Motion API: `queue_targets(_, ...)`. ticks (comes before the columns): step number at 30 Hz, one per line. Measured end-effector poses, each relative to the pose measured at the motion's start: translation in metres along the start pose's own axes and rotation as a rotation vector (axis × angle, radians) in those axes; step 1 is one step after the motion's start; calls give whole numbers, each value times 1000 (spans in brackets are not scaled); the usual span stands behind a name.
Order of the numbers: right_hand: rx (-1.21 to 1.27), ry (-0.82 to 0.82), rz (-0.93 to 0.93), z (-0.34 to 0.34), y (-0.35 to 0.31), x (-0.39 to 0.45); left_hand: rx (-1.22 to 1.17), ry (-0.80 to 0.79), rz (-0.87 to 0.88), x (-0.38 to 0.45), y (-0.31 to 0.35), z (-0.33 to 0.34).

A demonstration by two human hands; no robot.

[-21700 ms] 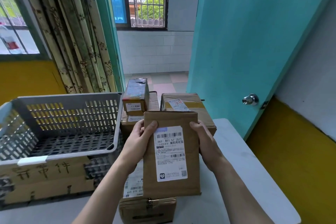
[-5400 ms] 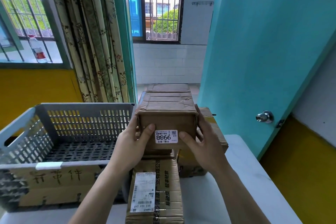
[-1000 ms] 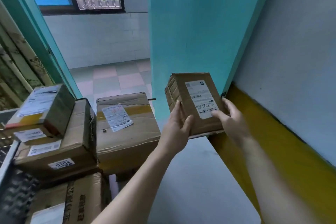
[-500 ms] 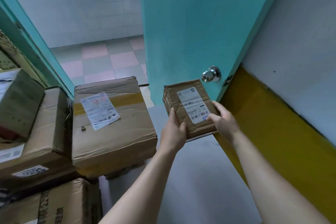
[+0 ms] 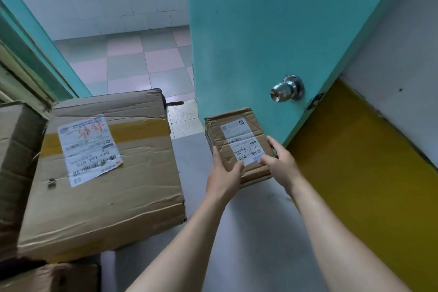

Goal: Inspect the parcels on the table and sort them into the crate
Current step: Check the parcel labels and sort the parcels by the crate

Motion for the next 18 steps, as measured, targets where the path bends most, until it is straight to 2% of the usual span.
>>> queue_targets(13, -21, 6, 15, 9, 22, 43, 76, 52, -21, 40, -4, 12)
queue_targets(18, -43, -17, 18, 8, 28, 45, 96, 21, -33, 40, -5, 12)
Point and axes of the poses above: each hand's wrist, its own x-axis towards the middle knuckle, its own z-axis out of the palm, y = z × x, the point moved 2 cm from there along x, towards the middle knuckle, and after that the axes turned 5 degrees about -z, right-handed, at the moved point
